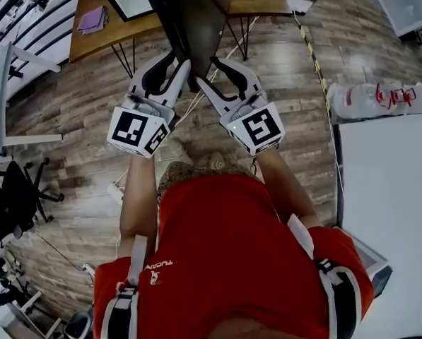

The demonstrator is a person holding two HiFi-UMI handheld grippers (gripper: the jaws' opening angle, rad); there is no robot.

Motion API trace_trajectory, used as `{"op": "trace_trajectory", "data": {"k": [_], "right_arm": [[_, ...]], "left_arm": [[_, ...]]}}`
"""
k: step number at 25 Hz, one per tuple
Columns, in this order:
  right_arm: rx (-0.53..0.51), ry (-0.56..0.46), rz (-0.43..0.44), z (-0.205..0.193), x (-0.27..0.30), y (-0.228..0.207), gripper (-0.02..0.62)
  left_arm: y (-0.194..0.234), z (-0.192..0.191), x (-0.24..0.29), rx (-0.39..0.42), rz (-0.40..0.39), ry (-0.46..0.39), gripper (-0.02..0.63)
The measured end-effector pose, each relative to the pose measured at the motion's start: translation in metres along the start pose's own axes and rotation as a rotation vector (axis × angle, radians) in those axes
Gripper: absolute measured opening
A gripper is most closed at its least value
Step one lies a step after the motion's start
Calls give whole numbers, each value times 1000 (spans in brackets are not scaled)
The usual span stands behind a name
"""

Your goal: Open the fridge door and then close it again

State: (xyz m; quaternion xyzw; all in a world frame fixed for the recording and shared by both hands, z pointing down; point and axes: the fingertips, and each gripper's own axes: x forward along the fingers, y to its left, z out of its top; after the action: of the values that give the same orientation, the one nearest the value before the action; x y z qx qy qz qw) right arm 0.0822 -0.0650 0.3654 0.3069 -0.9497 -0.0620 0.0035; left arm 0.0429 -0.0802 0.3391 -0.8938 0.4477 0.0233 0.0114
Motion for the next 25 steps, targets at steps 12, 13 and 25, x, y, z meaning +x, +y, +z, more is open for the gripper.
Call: {"op": "trace_trajectory", "data": {"k": [12, 13, 25], "right_arm": [[-65, 127, -222, -18, -14, -17, 245], [-69, 135, -245, -19, -17, -20, 245], [-43, 147, -305, -22, -57, -54, 247]], "left_arm": [[-58, 6, 29, 38, -228, 2, 65], [-62, 7, 31, 36, -241, -1, 61], [-97, 10, 47, 1, -236, -39, 40]]}}
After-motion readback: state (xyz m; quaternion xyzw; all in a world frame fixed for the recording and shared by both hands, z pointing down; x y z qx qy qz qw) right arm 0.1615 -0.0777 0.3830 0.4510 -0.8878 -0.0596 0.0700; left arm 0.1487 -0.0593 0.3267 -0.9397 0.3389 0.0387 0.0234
